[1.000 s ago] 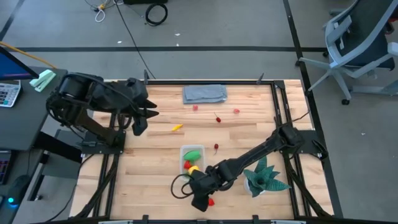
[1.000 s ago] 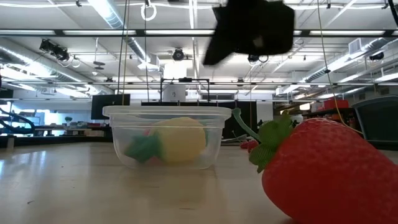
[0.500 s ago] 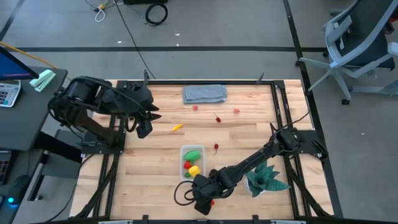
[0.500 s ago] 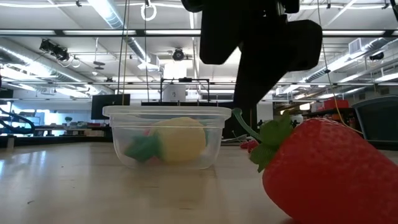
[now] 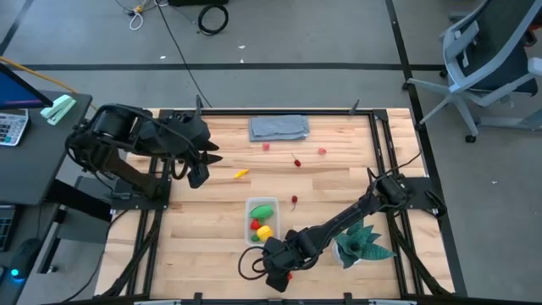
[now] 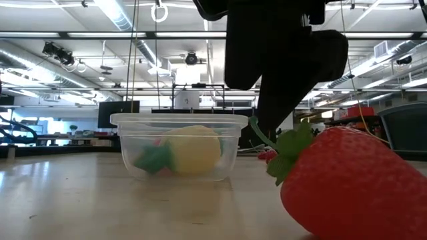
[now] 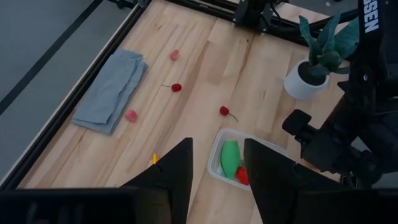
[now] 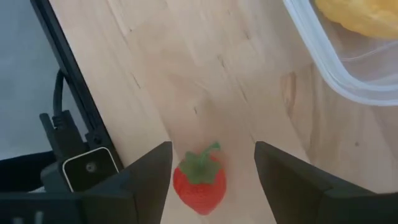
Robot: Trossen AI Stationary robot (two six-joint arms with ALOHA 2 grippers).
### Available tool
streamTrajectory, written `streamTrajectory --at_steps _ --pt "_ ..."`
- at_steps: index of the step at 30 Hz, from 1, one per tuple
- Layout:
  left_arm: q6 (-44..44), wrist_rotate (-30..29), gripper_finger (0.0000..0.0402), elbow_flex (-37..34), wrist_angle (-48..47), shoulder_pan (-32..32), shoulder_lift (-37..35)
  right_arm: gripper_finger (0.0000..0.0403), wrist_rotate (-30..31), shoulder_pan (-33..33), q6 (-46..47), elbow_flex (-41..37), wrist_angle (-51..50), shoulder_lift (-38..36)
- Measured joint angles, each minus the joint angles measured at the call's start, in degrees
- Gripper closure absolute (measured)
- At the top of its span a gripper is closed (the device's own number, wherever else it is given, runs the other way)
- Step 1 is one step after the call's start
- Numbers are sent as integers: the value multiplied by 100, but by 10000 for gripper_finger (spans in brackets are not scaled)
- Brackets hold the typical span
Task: Pick and placing Produce into tupperware
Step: Put the strawberry into the transparent bin
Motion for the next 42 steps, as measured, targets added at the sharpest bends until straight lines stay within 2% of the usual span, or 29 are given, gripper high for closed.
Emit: streamTrajectory --at_steps 8,19,24,31,32,37,42 --pt "-2 0 262 0 2 0 0 165 129 36 100 -423 627 -3" --pt "-2 0 251 0 5 0 0 186 166 39 64 -587 696 -2" --pt "-2 0 256 0 5 0 0 237 166 53 52 -587 758 -2" --pt "-2 0 264 2 5 0 0 381 254 79 -105 -587 758 -2" --pt "-4 0 264 2 5 0 0 390 283 89 -238 -587 795 -2" --pt "-4 0 259 2 5 0 0 397 286 101 -322 -589 1122 -76" --pt "-4 0 260 2 5 0 0 399 288 -11 -694 -587 1783 -665"
